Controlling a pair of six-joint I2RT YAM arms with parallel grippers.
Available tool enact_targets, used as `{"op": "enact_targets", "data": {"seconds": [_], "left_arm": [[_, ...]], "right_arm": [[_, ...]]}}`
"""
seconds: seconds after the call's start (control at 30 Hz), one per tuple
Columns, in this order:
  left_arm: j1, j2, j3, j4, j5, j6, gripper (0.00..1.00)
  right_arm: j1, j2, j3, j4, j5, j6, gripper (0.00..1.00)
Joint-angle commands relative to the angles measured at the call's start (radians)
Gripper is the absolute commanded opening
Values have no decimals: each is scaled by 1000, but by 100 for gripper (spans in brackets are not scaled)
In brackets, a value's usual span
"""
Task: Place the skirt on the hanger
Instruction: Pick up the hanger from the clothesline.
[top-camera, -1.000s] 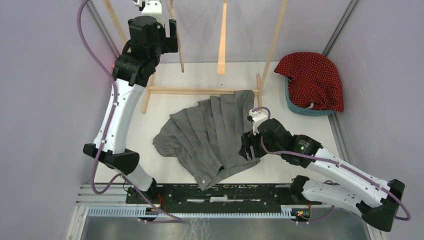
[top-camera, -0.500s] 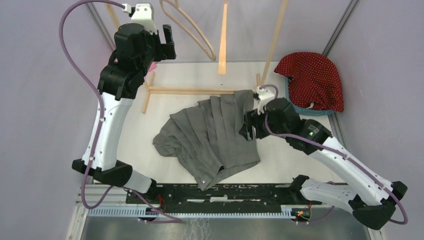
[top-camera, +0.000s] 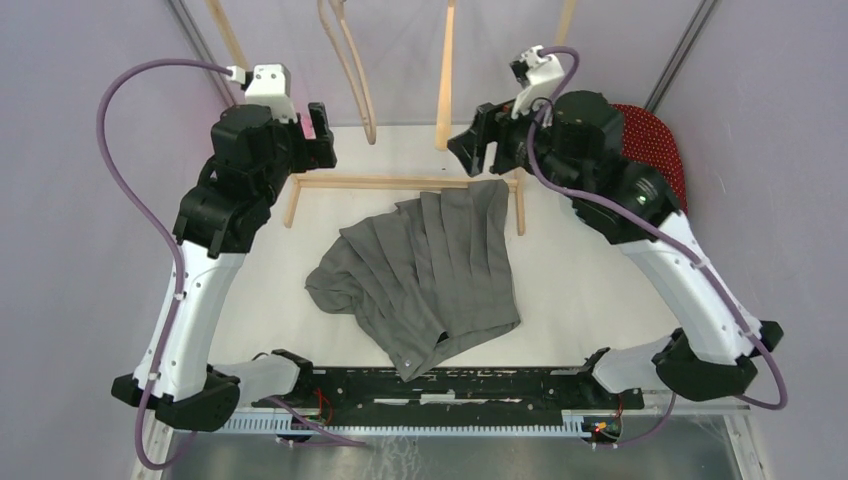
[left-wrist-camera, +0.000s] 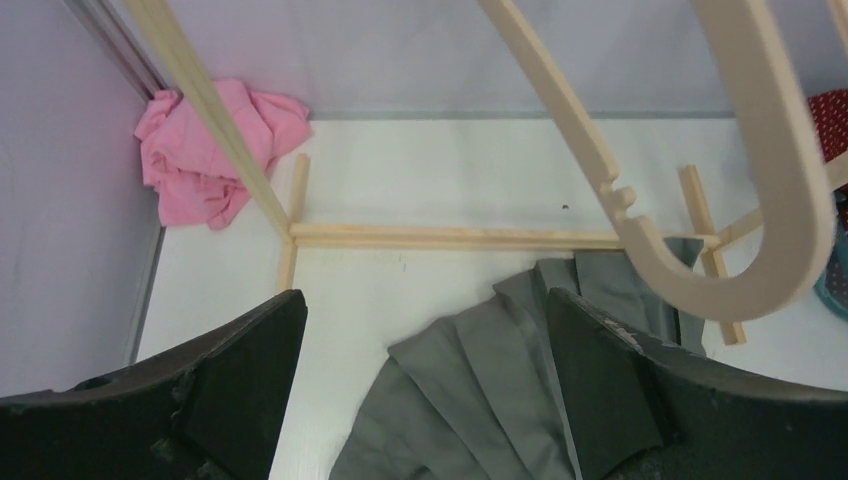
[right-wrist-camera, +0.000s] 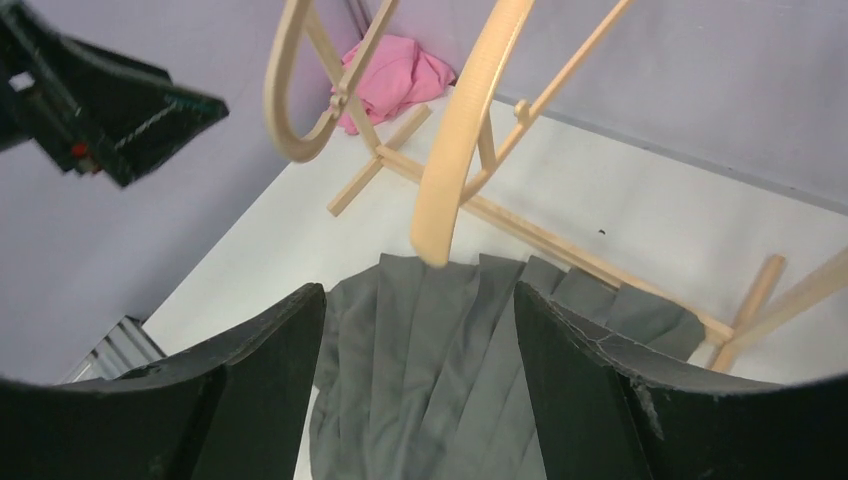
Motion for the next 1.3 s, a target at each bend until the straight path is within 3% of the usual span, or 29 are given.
{"op": "enact_targets", "data": {"seconds": [0.0, 0.23, 0.43, 0.53, 0.7, 1.0, 1.27], "left_arm": [[-2, -72, -113, 32, 24, -55, 96], [-1, -168, -281, 64, 69, -81, 96], [-3, -193, -329, 78, 87, -79, 96], [-1, -200, -342, 90, 95, -79, 96], [-2, -203, -359, 100, 102, -78, 96], [-2, -218, -394, 117, 108, -81, 95], [-2, -230, -399, 127, 123, -83, 95]], "right_arm": [[-10, 86, -25, 217, 26, -11, 75], [-27, 206, 23, 364, 58, 12, 75], [-52, 284, 75, 394, 63, 26, 74], [-59, 308, 85, 403, 62, 27, 59], [-70, 315, 73, 406, 62, 31, 20], [-71, 277, 71, 392, 69, -75, 4], [-71, 168, -46, 587, 62, -159, 2]]}}
